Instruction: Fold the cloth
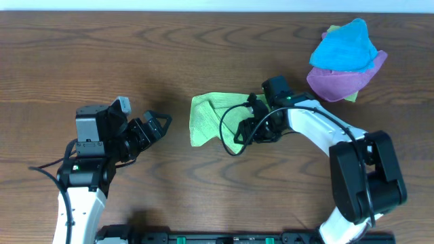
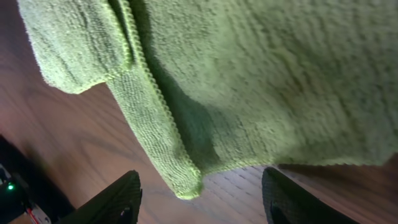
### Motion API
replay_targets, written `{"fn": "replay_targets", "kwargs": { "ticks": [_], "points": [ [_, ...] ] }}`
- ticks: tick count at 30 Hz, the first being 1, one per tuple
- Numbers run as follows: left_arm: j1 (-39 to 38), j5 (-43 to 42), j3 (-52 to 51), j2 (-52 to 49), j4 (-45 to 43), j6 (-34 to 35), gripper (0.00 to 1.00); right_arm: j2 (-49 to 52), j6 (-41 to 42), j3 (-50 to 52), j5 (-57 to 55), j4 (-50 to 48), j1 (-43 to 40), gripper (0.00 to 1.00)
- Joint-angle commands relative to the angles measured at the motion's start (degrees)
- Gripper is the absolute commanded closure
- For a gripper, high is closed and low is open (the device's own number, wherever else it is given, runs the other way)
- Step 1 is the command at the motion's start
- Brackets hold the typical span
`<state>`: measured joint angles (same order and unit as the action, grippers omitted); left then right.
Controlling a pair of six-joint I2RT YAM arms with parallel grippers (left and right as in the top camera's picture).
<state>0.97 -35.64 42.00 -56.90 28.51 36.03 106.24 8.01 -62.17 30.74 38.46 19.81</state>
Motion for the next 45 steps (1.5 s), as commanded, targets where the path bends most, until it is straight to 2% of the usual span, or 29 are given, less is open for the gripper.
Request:
{"fn": "replay_targets", "kwargs": {
  "ticks": [1, 12, 19, 25, 29, 30, 36, 37, 38, 40, 42, 45],
  "points": [
    [-0.15, -0.59, 1.36, -0.09, 0.15, 0.20, 0.03, 0.31, -1.27, 0.15, 1.20, -0.61, 1.53, 0.37],
    [-0.15, -0.61, 1.36, -0.09, 0.15, 0.22, 0.02, 2.45, -1.25, 0.15, 1.20, -2.01, 2.78, 0.45],
    [-0.15, -0.59, 1.36, -0.09, 0.13, 0.22, 0.02, 3.50, -1.25, 0.15, 1.20, -2.73, 3.06, 0.56],
    [-0.15, -0.61, 1.36, -0.09, 0.15, 0.22, 0.04, 3.50, -1.25, 0.15, 1.20, -3.48, 3.28, 0.78],
    [-0.15, -0.61, 1.36, -0.09, 0.13, 0.42, 0.04, 3.50, -1.25, 0.15, 1.57, -3.45, 3.26, 0.98],
    [-0.15, -0.61, 1.36, -0.09, 0.13, 0.44, 0.04, 3.50, -1.27, 0.15, 2.25, -3.45, 3.26, 0.99],
    [-0.15, -0.61, 1.36, -0.09, 0.15, 0.42, 0.04, 3.48, -1.27, 0.13, 6.16, -3.39, 3.15, 0.99],
    [-0.15, -0.61, 1.36, -0.09, 0.15, 0.42, 0.04, 3.48, -1.29, 0.13, 6.38, -3.26, 3.15, 0.88],
    [-0.15, -0.61, 1.36, -0.09, 0.15, 0.42, 0.04, 3.48, -1.51, 0.13, 6.38, -3.06, 3.15, 0.71],
    [-0.15, -0.59, 1.36, -0.09, 0.15, 0.42, 0.04, 3.48, -2.62, 0.13, 6.38, -2.38, 3.15, 0.50],
    [-0.15, -0.59, 1.36, -0.09, 0.15, 0.42, 0.04, 3.48, -3.56, 0.13, 6.34, -1.73, 3.15, 0.44],
    [-0.15, -0.59, 1.36, -0.09, 0.15, 0.42, 0.04, 3.48, -4.31, 0.15, 6.27, -0.98, 3.15, 0.44]
  ]
}}
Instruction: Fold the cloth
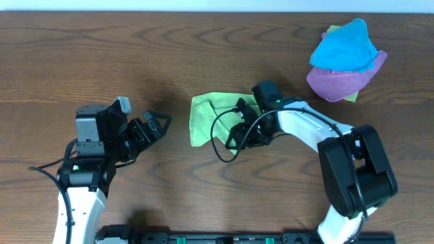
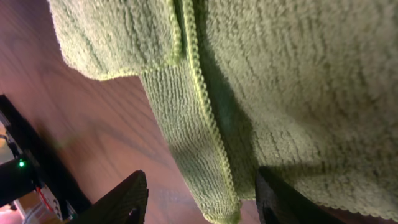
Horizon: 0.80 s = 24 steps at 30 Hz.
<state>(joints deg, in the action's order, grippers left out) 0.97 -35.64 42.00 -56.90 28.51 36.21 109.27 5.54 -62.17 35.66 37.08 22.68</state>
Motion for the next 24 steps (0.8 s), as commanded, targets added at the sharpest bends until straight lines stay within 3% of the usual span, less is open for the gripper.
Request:
{"fn": "replay_targets", "kwargs": {
  "ticks": [1, 8, 20, 24],
  "points": [
    [-0.15, -0.59, 1.36, -0.09, 0.15, 0.24, 0.04, 0.44, -1.84, 0.13, 1.36, 0.39, 0.28, 0.46],
    [-0.15, -0.17, 1.36, -0.09, 0.13, 0.24, 0.04, 0.46, -1.81, 0.15, 1.42, 0.39, 0.35, 0.67],
    [-0.15, -0.17, 1.36, -0.09, 0.13, 0.24, 0.04, 0.46, -1.84, 0.15, 1.42, 0.39, 1.90, 0.70],
    [-0.15, -0.17, 1.36, -0.09, 0.13, 0.24, 0.04, 0.46, -1.84, 0.15, 1.38, 0.33, 2.56, 0.80]
  ]
}}
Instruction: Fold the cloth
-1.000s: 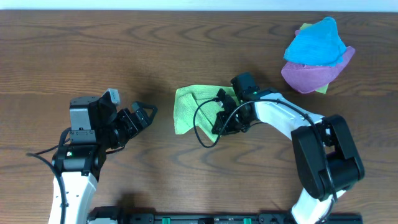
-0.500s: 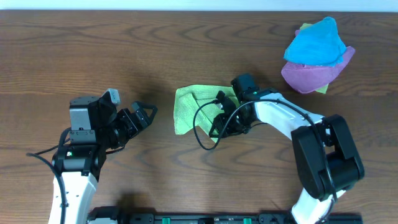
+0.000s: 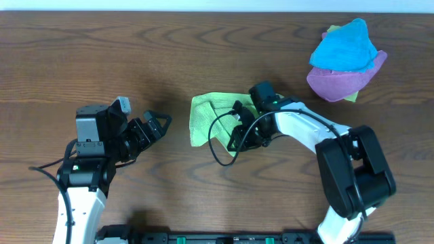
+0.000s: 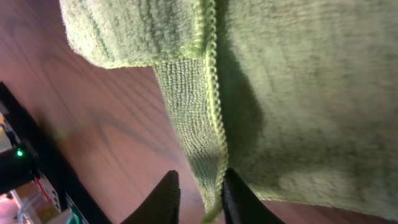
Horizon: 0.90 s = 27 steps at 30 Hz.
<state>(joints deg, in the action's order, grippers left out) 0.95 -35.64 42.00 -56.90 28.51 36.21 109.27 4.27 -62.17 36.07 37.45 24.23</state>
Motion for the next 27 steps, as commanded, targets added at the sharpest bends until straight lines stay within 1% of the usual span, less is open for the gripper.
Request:
{"fn": "replay_targets", "kwargs": {
  "ticks": [1, 3, 4, 7, 11, 15, 19, 23, 27],
  "points": [
    [-0.13, -0.17, 1.36, -0.09, 0.13, 0.24, 0.04, 0.46, -0.57, 0.15, 0.96, -0.04, 0.98, 0.83],
    [-0.13, -0.20, 1.36, -0.09, 0.13, 0.24, 0.04, 0.46, -0.76, 0.15, 0.79, 0.02, 0.83, 0.95],
    [-0.13, -0.20, 1.36, -0.09, 0.15, 0.24, 0.04, 0.44, -0.74, 0.13, 0.81, 0.04, 0.63, 0.99],
    [-0.13, -0.22, 1.36, -0.09, 0.17, 0.70, 0.04, -0.72, -0.74, 0.09, 0.83, 0.70, -0.39, 0.99],
    [-0.15, -0.42, 1.36, -0.09, 0.15, 4.50, 0.04, -5.90, -0.74, -0.07, -0.20, 2.32, -2.32, 0.99],
    [-0.31, -1.99, 1.36, -0.11, 0.15, 8.00, 0.04, -12.68, -0.98, -0.07, -5.66, 4.70, -3.32, 0.99],
    [-0.52, -4.92, 1.33, -0.11, 0.39, 9.29, 0.04, -18.84, -2.08, -0.07, -11.28, 8.04, -3.32, 0.99],
    [-2.80, -4.74, 1.33, -0.57, 1.77, 10.16, 0.04, -21.62, -2.89, -0.07, -12.33, 10.45, -3.26, 0.99],
    [-7.21, -4.42, 1.33, -2.78, 1.64, 11.74, 0.04, -21.90, -5.40, -0.07, -12.39, 12.55, -3.26, 0.99]
  ]
}}
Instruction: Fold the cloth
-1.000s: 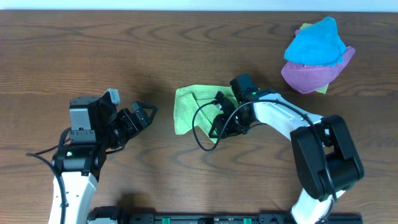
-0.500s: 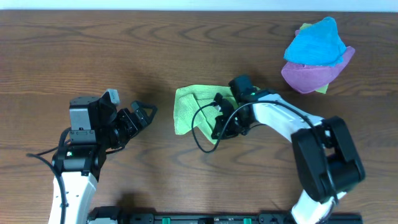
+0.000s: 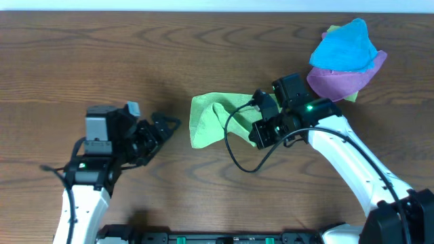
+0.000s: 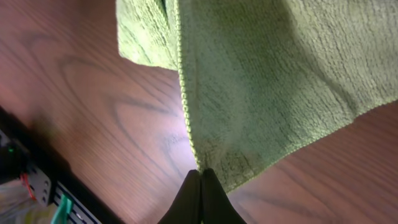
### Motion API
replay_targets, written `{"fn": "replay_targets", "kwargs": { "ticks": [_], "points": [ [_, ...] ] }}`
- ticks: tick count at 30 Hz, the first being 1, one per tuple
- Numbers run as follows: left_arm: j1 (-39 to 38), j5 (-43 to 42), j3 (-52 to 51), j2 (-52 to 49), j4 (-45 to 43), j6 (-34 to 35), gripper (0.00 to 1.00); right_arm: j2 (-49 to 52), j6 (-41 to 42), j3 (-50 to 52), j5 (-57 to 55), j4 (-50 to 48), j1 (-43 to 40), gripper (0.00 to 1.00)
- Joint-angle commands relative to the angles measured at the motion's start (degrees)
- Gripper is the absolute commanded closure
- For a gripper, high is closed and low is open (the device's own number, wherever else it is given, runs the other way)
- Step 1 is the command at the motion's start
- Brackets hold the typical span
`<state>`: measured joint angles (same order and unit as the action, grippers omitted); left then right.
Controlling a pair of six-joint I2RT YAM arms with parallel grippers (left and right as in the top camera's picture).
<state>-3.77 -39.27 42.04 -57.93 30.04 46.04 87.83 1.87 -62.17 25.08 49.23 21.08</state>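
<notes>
The green cloth [image 3: 209,119] lies crumpled at the middle of the table, its right part under my right arm. In the right wrist view the green cloth [image 4: 261,74] hangs from the fingertips, with its stitched hem running down to them. My right gripper [image 3: 258,137] is at the cloth's lower right corner, and the right gripper [image 4: 200,174] is shut on that hemmed corner, lifted off the wood. Left of the cloth and apart from it, my left gripper [image 3: 167,126] stands open with nothing in it.
A heap of other cloths, blue cloth [image 3: 344,46] over purple cloth [image 3: 339,83], sits at the back right. A black cable [image 3: 236,150] loops from the right arm over the table in front of the green cloth.
The right gripper has shut fully on the cloth's hemmed corner and sits further right and higher, with the corner raised. The left arm has shifted slightly to the right.
At first the right gripper stood wide open over the cloth's lower edge. It was then further left with the hem between its fingers, then nearly shut around the hem. Now it holds that corner lifted off the table.
</notes>
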Motion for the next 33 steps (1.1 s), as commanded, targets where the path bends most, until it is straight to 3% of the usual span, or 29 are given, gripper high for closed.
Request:
{"fn": "replay_targets", "kwargs": {
  "ticks": [1, 6, 15, 24, 33],
  "points": [
    [-3.65, -0.68, 1.29, -2.51, 0.11, 2.14, 0.04, -0.46, -3.34, -0.07, -2.19, 1.25, -0.11, 0.99],
    [-8.48, -0.57, 1.29, -7.54, -0.11, 3.41, 0.05, -0.46, -3.37, -0.07, -9.75, 2.45, -0.11, 0.99],
    [-12.94, 2.27, 1.29, -14.56, -3.58, 3.65, 0.04, -0.46, -2.56, -0.07, -10.10, 1.70, -0.11, 0.99],
    [-22.84, 10.12, 1.29, -21.27, -13.73, 16.00, 0.05, -0.46, -1.49, -0.07, -10.08, 1.16, -0.11, 0.99],
    [-28.81, 13.92, 1.29, -27.96, -21.66, 16.98, 0.05, -0.46, -1.49, -0.07, -10.08, 1.33, -0.11, 0.99]
  ]
}}
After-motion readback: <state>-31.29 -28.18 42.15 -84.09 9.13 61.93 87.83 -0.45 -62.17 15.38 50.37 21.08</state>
